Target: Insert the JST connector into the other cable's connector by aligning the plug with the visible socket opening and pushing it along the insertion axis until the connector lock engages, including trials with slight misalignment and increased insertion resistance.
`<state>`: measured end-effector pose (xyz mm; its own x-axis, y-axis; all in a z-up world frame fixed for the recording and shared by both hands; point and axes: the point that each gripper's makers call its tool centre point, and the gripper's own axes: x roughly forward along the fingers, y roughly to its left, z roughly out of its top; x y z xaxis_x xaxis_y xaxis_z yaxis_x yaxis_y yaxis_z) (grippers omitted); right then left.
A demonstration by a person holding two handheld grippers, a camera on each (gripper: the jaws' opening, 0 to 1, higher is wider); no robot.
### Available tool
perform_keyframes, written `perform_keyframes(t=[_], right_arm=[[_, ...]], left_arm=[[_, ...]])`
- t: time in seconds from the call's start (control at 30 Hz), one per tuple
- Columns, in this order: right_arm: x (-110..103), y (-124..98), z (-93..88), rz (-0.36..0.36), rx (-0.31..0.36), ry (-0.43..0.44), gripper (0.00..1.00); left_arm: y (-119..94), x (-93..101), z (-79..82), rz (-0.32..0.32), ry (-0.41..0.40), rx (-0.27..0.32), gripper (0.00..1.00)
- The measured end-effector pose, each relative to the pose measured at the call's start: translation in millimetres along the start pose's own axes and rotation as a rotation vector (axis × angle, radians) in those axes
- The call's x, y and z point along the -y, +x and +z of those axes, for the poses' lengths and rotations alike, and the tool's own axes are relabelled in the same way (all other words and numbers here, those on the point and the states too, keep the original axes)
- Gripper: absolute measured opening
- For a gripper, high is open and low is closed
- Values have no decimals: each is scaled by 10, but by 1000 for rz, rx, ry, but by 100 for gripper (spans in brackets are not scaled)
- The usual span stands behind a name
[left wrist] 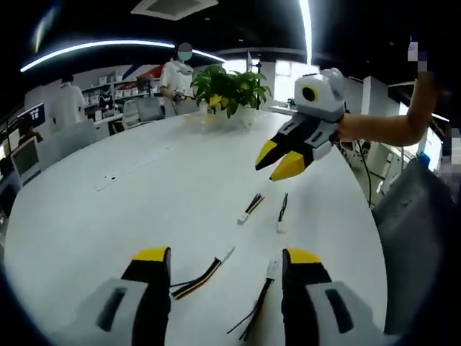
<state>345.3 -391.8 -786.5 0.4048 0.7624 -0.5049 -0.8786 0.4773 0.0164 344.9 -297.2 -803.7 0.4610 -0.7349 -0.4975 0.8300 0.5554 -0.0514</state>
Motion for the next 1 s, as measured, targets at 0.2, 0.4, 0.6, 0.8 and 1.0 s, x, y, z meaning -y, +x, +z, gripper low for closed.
perform_keyframes(t=[0.2,0.4,0.6,0.8,1.0], right_arm=[[-42,76,-52,49,-14,-36,15],[-34,158,-109,90,-19,-57,14],[-7,235,-195,127,-26,-73,13],[-10,288,-239,160,-28,-124,12],[-23,335,-290,183,-41,-140,13]], left_arm=[[55,-42,-45,-15,-14,-1,53],[71,-73,-55,-37,-16,12,49],[115,-81,-100,-63,-27,12,47],[173,-57,-156,-95,-40,2,46],[215,-42,-194,-115,-37,-6,45]])
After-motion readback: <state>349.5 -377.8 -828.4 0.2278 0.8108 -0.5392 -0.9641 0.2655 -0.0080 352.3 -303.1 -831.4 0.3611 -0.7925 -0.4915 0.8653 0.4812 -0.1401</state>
